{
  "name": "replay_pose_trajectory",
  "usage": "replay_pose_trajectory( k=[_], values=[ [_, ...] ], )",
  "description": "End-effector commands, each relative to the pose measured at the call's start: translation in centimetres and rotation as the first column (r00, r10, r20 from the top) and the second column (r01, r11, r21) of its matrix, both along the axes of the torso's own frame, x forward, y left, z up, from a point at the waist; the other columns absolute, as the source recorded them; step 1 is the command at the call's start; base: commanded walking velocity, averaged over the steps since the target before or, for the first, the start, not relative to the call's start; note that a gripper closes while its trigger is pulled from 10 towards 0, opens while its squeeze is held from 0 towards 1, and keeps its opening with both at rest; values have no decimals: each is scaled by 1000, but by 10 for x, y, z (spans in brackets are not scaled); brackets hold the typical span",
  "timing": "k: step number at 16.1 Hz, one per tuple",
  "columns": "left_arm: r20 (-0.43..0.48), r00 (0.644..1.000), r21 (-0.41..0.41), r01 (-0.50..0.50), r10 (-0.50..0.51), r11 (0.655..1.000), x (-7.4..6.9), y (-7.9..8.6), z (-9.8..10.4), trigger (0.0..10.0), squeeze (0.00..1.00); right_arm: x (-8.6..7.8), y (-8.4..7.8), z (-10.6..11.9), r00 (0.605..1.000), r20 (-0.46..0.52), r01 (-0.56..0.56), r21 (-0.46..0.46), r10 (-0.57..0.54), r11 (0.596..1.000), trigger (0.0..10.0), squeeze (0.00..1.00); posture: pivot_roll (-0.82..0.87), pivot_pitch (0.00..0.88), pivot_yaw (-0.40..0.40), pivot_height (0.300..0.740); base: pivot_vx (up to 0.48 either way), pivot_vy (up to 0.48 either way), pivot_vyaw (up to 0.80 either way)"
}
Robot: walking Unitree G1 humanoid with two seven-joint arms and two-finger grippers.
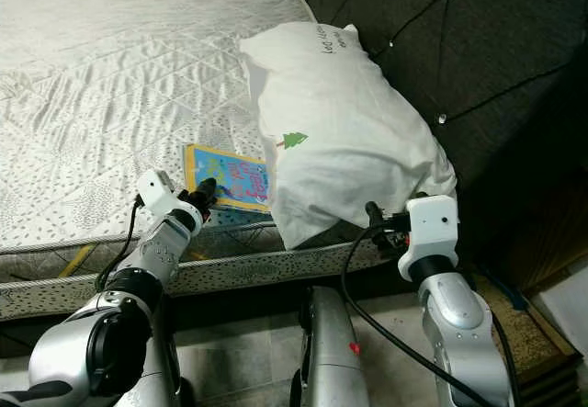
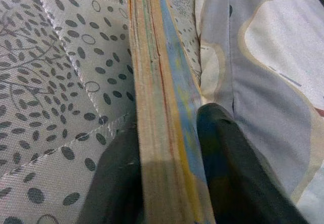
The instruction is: Clean up the room
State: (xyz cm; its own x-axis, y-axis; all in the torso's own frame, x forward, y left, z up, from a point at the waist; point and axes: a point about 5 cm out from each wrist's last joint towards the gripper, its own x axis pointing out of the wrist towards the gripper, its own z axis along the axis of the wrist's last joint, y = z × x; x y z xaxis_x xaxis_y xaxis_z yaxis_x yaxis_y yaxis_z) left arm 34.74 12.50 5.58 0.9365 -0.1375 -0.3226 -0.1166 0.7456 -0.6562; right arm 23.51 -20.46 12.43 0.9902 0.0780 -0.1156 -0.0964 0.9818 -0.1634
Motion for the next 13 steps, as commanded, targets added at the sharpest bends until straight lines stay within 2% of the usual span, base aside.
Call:
replay_pose_trajectory(
  k=[1,6,13],
  values=[
    [14,1000,43,26,-26,999,7,-5,9,10000,1000,2,-2,4,1000,16,5,-13,-5,1000,10000,0,-210,0,-91,517,0,0,0],
    [-3,1000,125,-4,4,992,10,12,11,10000,1000,6,1,4,1000,23,-4,-10,4,1000,10000,0,-194,0,-88,517,0,0,0],
    [-66,997,231,55,-41,971,3,13,0,10000,1000,9,1,3,1000,30,0,14,-1,1000,10000,0,-189,0,-76,517,0,0,0]
  ],
)
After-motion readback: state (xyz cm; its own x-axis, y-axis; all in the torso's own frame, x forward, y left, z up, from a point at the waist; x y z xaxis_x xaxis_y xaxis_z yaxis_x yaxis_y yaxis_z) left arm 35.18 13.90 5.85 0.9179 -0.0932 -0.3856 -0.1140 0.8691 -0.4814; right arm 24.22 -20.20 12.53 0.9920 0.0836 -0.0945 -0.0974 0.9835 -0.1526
